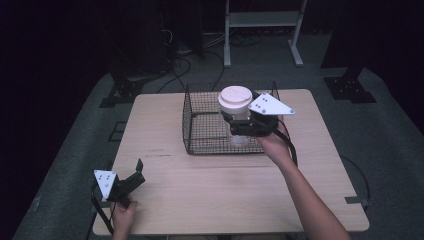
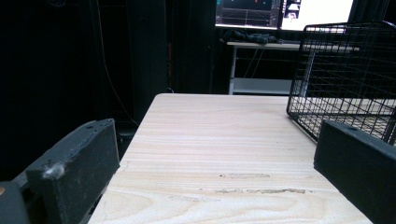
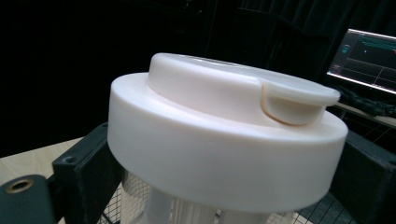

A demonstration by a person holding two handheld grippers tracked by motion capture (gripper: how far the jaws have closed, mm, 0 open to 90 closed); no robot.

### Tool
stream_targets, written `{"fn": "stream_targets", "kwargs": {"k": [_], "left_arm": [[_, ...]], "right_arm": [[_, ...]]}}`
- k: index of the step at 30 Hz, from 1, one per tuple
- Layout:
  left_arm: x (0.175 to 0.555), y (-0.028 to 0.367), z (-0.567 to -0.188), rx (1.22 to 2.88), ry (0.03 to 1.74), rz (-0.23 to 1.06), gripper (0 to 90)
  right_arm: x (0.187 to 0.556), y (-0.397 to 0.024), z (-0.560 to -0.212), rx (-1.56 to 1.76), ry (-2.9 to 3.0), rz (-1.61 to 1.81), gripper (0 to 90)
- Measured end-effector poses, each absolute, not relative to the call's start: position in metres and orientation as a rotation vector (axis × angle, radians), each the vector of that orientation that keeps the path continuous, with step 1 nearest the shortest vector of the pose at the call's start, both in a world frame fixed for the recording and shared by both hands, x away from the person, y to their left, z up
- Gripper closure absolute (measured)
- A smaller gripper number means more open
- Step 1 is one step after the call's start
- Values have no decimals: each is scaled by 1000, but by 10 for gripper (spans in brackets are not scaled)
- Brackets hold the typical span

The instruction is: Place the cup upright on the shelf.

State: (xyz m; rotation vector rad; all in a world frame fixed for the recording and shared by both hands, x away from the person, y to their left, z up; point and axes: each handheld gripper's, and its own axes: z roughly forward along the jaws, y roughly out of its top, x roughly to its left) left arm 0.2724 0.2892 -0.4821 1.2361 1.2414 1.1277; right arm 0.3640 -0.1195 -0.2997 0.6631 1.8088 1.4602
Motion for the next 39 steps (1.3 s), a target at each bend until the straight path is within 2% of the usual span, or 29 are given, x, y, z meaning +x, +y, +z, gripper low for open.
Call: {"fn": "stream_targets", "kwargs": {"k": [16,39], "left_arm": [[272,290,-482,1229,1243,1120,0],[273,291,-482,1230,1243,1114,0]], "right_arm": [[408,-112,-295,696,1780,1422,65],[462,-102,-323,756,1816,1383,65]]}}
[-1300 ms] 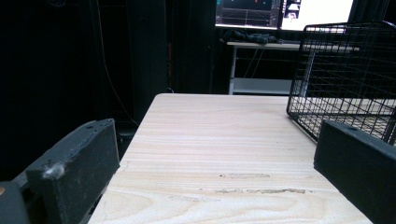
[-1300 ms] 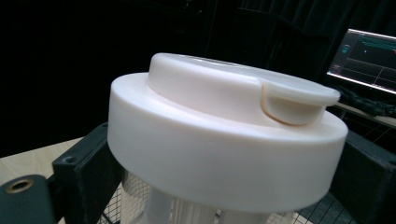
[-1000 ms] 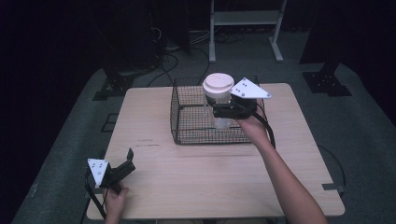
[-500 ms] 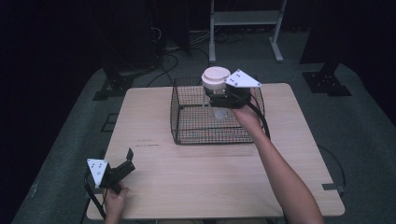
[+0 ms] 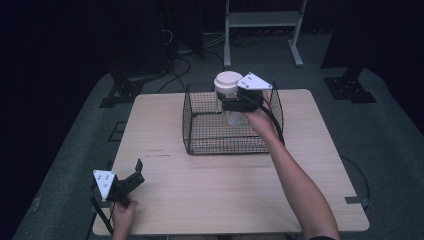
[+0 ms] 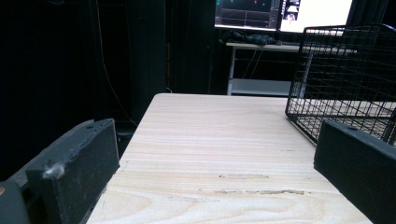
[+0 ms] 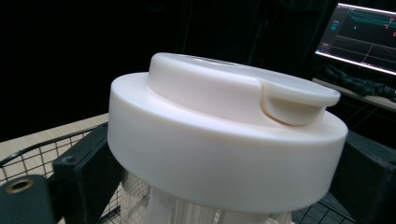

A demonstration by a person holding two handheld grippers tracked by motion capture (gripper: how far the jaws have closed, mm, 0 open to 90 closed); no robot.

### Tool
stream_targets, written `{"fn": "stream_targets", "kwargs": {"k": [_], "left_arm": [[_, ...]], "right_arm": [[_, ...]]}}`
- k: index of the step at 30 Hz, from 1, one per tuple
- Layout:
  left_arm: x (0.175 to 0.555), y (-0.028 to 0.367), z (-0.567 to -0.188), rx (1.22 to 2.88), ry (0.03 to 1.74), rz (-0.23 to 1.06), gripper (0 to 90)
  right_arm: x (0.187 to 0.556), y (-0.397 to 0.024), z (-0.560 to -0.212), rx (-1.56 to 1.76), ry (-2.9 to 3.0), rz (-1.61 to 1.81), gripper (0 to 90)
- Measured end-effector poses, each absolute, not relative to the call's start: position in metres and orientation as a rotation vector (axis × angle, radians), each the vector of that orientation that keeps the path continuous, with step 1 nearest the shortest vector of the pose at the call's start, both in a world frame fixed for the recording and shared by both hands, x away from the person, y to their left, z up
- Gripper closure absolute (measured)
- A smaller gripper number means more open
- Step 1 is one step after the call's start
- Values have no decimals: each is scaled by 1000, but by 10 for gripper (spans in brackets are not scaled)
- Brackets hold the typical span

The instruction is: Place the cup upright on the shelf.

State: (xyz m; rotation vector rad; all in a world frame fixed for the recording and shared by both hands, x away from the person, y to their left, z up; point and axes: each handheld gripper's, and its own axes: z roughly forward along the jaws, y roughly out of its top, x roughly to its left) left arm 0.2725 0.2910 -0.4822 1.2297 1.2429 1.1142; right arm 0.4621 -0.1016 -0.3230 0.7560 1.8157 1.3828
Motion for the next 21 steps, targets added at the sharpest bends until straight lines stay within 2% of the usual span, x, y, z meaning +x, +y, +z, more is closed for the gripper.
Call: {"fn": "stream_targets", "kwargs": {"k": [21], "left_arm": [[273,291,-482,1228,1240,1113,0]], "right_arm": [[483,-89,-363,769,1874,1387,65]]}}
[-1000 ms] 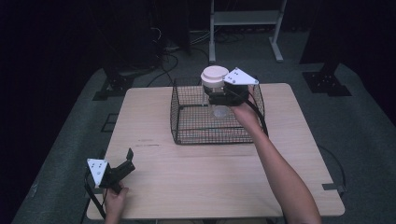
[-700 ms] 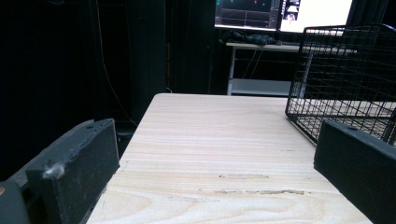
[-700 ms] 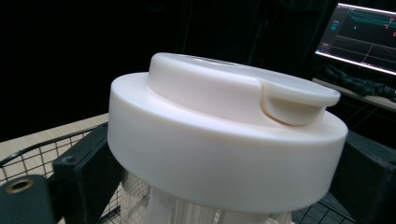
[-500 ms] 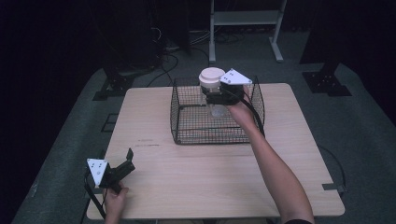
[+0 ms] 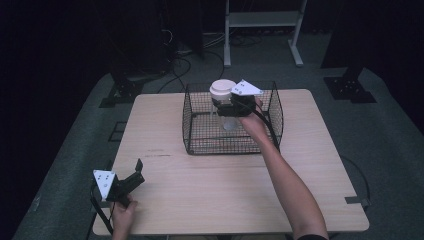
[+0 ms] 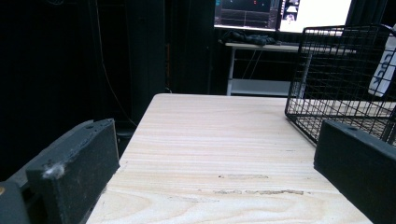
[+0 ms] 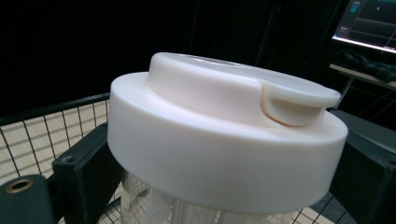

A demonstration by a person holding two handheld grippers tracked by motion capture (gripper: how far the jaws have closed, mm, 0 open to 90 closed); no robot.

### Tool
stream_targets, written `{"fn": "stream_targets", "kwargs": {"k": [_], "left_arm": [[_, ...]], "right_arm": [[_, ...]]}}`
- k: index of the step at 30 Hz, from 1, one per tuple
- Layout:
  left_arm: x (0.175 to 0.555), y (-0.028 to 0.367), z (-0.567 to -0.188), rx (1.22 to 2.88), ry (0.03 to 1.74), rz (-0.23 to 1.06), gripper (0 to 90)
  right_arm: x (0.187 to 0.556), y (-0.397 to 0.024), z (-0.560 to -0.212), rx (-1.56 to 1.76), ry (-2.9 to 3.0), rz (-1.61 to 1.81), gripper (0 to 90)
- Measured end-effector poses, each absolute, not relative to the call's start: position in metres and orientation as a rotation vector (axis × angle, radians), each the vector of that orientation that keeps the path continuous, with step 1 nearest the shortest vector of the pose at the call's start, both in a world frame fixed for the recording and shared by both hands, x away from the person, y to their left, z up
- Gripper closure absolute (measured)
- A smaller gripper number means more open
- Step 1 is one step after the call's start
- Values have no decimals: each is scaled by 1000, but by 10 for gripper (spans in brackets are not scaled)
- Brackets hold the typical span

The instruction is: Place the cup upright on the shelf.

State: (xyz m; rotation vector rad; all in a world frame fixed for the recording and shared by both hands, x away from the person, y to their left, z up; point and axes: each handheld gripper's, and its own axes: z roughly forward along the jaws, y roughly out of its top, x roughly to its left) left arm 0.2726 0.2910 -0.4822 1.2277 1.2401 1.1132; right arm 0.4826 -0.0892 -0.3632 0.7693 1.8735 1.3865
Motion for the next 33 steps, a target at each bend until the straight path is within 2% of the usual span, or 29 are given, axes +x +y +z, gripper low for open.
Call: {"fn": "stream_targets", "kwargs": {"k": [23,33], "left_arm": [[273,291,-482,1226,1240,1109,0],[273,291,-482,1226,1239,1108,0]], "right_arm": [[498,-86,-394,793,1952,1324,64],[499,-86,-395,762,2008,1295,62]]}}
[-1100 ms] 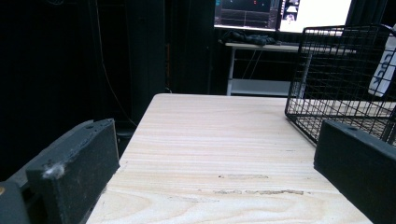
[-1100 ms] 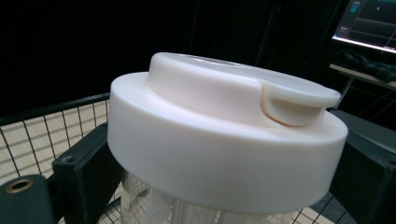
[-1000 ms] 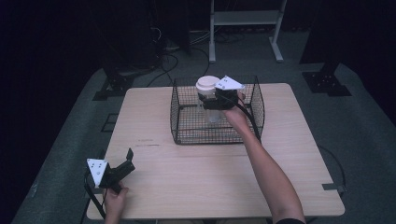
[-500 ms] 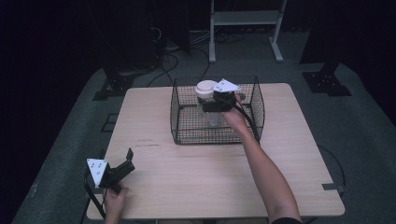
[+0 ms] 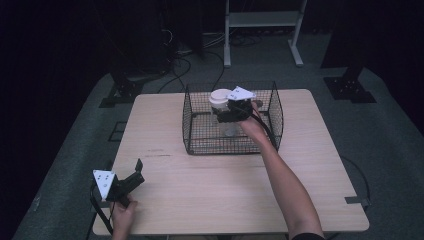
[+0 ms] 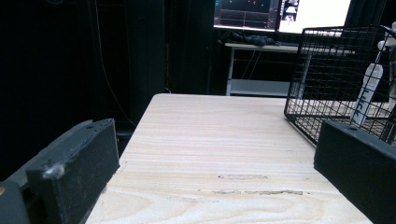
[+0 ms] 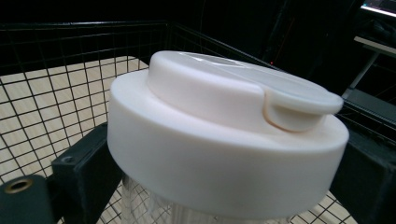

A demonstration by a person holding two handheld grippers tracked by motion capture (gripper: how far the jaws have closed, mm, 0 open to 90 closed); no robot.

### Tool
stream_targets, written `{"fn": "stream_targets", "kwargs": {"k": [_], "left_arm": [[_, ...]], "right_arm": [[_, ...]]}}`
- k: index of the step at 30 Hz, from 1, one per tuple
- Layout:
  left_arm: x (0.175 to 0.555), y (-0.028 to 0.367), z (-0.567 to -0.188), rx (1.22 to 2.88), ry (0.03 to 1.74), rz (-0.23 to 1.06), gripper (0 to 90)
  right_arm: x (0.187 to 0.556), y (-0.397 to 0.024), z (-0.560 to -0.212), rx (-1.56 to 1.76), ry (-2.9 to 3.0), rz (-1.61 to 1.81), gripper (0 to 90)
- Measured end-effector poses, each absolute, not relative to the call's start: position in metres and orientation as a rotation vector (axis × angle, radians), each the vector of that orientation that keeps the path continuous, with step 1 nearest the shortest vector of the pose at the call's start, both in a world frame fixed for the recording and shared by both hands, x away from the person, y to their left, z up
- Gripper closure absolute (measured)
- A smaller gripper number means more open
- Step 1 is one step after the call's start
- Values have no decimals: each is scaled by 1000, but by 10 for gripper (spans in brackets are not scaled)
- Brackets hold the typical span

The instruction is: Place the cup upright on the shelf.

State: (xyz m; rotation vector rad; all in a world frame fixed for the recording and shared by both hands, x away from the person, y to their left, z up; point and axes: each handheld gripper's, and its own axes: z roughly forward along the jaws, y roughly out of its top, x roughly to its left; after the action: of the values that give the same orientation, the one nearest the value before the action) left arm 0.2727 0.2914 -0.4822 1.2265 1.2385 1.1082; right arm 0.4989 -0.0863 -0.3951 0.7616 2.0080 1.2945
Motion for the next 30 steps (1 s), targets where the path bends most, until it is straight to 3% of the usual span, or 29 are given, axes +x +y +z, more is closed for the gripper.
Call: {"fn": "stream_targets", "kwargs": {"k": [30], "left_arm": [[273,290,-482,1233,1240,1114,0]], "right_arm": [[488,-109,-388,720,2115,1247,29]]}}
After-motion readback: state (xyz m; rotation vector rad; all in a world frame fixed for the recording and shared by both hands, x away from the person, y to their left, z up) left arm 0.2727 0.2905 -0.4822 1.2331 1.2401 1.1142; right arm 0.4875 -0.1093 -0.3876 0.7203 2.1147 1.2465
